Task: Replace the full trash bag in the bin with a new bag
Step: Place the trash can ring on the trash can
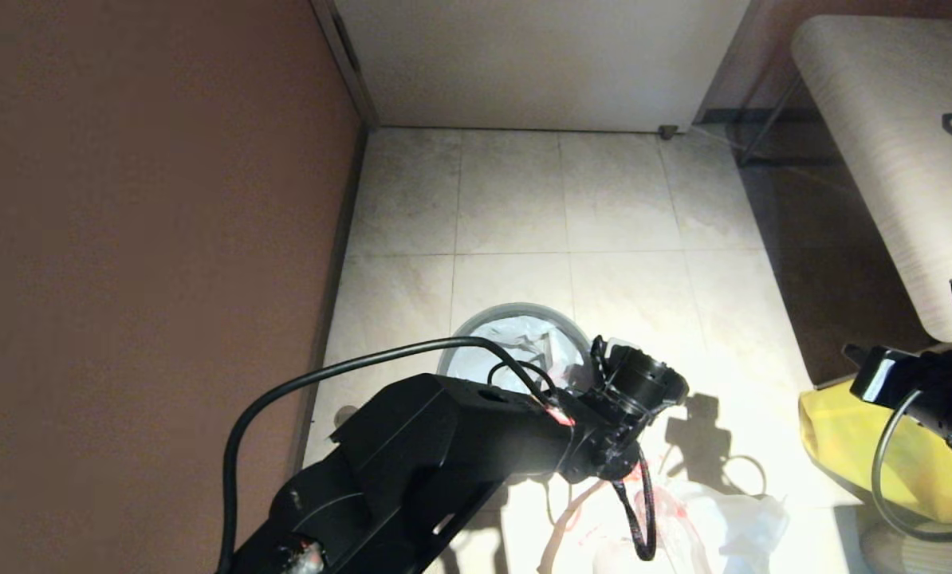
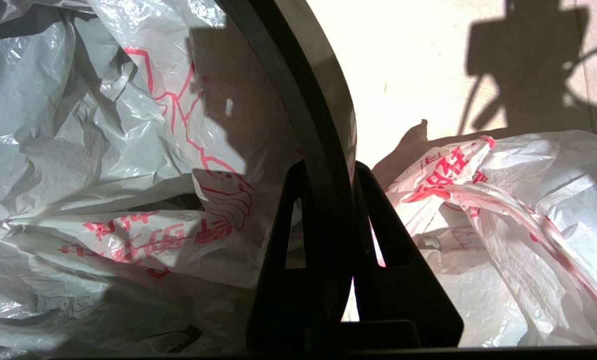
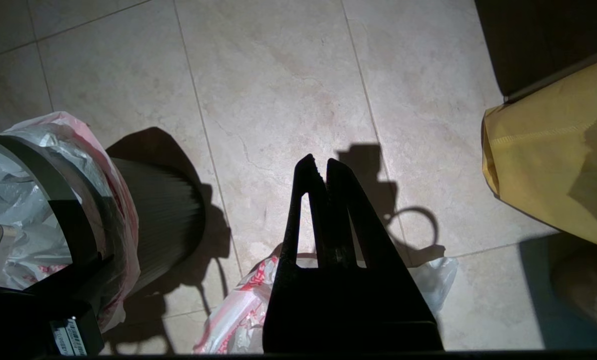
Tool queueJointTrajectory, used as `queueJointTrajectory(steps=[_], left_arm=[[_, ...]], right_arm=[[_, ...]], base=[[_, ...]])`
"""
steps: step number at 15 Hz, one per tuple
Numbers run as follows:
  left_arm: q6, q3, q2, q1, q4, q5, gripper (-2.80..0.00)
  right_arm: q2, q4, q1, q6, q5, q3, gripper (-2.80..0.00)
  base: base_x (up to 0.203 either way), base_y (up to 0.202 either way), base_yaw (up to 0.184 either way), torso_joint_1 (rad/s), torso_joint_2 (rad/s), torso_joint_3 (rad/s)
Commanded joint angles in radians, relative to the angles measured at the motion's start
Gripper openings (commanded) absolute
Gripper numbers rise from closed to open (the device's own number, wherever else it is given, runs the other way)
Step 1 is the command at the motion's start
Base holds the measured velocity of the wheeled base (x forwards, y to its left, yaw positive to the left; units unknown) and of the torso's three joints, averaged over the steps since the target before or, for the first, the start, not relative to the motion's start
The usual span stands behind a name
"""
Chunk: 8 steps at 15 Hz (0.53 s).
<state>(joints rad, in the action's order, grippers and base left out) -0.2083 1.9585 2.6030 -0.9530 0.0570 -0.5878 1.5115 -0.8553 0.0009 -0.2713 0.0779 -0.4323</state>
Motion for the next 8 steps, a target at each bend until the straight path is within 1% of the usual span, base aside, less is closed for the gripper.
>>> queueJointTrajectory(steps=[1, 2, 8], left_arm=[[-0.002, 0.001, 0.002, -0.001, 0.000, -0.004, -2.80], [0.000, 0.002, 0.002, -0.001, -0.002, -0.004, 0.00], [-0.005, -0.001, -0.004, -0.001, -0.002, -0.006, 0.00]], right_arm=[[0.003, -0.005, -0.001, -0.002, 0.000, 0.000, -2.80], [0.001, -0.005, -0.002, -0.002, 0.000, 0.000, -2.80], [0.001, -0.004, -0.002, -0.002, 0.000, 0.002, -2.80]], base=[[0.000, 0.000, 0.000, 0.000, 0.00, 0.000], [0.000, 0.000, 0.000, 0.000, 0.00, 0.000], [0.000, 0.000, 0.000, 0.000, 0.00, 0.000]])
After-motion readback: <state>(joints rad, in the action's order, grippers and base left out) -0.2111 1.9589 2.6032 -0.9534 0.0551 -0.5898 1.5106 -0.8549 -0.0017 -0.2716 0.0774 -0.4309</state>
